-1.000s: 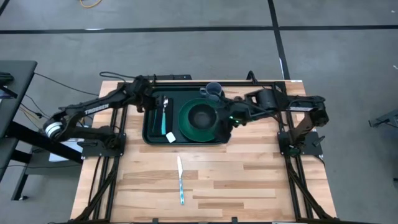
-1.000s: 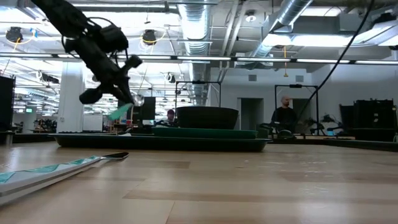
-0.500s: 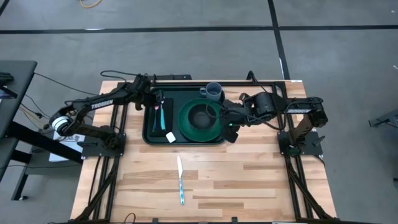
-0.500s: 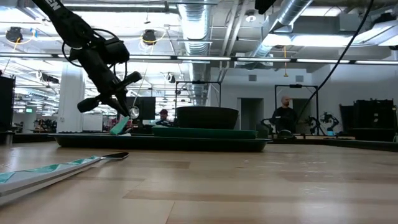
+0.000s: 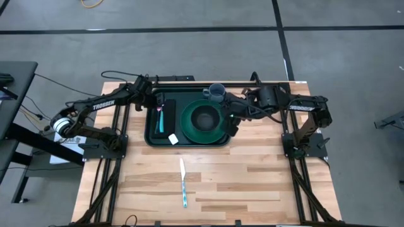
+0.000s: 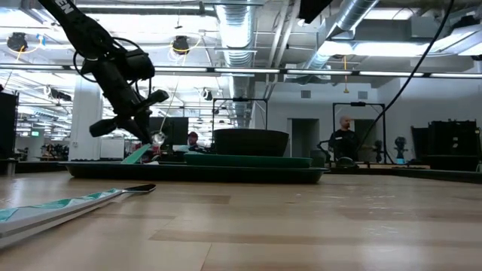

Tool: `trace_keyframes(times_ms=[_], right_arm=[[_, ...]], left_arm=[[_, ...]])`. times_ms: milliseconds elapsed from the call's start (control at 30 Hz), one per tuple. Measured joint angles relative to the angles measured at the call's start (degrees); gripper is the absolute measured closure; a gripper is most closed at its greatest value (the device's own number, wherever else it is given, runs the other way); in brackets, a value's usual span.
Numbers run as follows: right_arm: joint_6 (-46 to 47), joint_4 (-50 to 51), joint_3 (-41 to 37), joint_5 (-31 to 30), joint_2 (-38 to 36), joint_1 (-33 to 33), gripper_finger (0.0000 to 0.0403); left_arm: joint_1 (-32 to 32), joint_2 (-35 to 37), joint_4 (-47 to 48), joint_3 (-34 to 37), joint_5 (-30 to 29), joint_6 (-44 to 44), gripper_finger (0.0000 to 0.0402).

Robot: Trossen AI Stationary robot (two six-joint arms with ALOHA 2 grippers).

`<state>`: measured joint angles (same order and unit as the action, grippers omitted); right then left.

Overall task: Set up tray
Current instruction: Put the blue patterned spoon on the black napkin to the right of the purple fork, then put the blue patterned knife on the black napkin to the right of the blue patterned spoon

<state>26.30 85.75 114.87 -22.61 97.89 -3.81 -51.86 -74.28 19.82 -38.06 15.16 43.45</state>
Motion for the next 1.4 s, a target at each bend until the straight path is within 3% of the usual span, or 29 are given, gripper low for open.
trace_keyframes(times_ms=[667, 1167, 1267, 1400], right_arm=[[-2.4, -2.3, 0.0, 0.8, 0.0, 1.3, 0.028], [-2.8, -2.3, 0.0, 1.7, 0.0, 1.2, 0.028], [-3.0, -2.0, 0.0, 1.7, 0.0, 1.2, 0.028], [-3.7, 0.9, 0.0, 3.0, 0.0, 1.2, 0.028]], left_arm=[[0.7, 0.0, 0.0, 0.0, -2.6, -2.9, 0.038], [2.4, 0.0, 0.2, 0.0, -5.4, -3.6, 0.0334], [2.4, 0.0, 0.0, 0.0, -4.1, -3.5, 0.0328], [2.4, 0.5, -0.7, 0.0, 1.9, -3.7, 0.0324]])
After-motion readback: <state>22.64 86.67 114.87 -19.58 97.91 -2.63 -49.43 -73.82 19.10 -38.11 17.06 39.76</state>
